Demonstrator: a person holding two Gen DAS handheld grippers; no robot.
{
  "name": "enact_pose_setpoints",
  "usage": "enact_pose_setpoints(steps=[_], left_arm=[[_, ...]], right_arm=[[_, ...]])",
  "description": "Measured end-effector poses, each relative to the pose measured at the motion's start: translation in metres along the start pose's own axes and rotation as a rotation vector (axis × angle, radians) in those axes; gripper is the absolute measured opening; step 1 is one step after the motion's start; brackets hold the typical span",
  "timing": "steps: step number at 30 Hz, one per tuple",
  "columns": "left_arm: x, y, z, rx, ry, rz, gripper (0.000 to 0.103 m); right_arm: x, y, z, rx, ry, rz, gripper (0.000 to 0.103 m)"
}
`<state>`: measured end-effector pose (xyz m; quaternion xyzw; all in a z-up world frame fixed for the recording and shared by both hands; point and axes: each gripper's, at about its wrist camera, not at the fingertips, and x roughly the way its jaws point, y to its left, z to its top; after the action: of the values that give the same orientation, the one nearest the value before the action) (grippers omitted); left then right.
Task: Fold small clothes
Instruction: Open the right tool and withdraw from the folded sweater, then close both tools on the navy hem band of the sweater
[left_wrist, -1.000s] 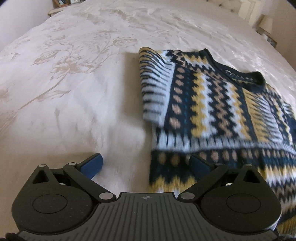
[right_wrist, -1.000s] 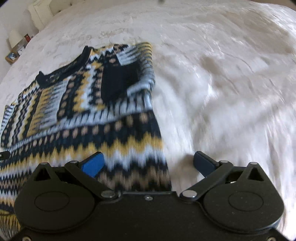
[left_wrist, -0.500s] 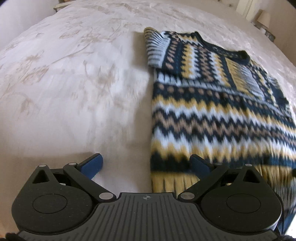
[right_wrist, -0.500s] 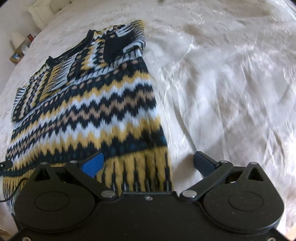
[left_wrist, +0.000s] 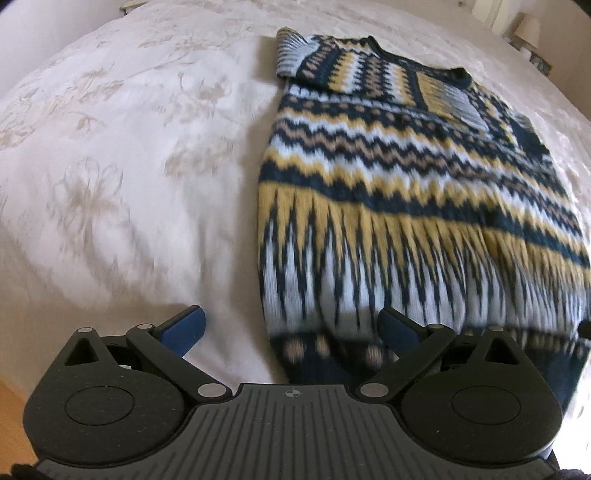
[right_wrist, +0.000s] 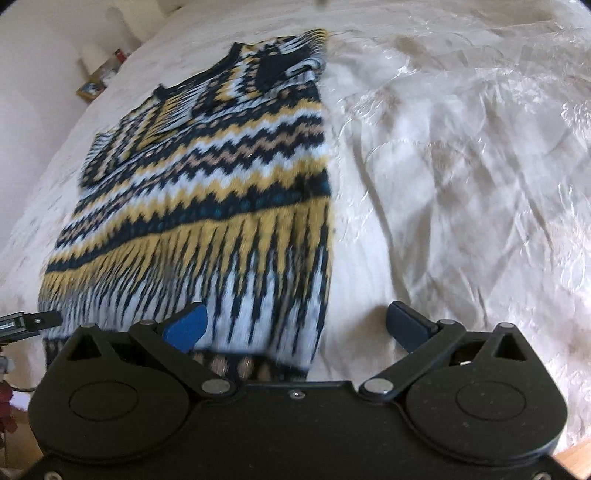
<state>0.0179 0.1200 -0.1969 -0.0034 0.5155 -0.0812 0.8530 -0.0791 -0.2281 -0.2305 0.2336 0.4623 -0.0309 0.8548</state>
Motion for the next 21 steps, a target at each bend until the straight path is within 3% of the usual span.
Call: enact_pose_setpoints(steps=[8,15,21], left_arm=[[-0.008,-0.003,-0.025,0.019,-0.005,0.005,0.101],[-0.004,-0.011,-0.042,0.103,0.027,0.0,0.1],[-0.006,-0.01,-0.045,0.079,0.017,-0.014,0.1]], right_arm=[[-0.004,0.002,-0.012,-0.057,0.042,0.078,0.103],[-0.003,0.009,-0.025,-0.113,0.098,0.12,0.103],[0.001,0.012,-0.031,-0.141,0.123,0.129,0.103]])
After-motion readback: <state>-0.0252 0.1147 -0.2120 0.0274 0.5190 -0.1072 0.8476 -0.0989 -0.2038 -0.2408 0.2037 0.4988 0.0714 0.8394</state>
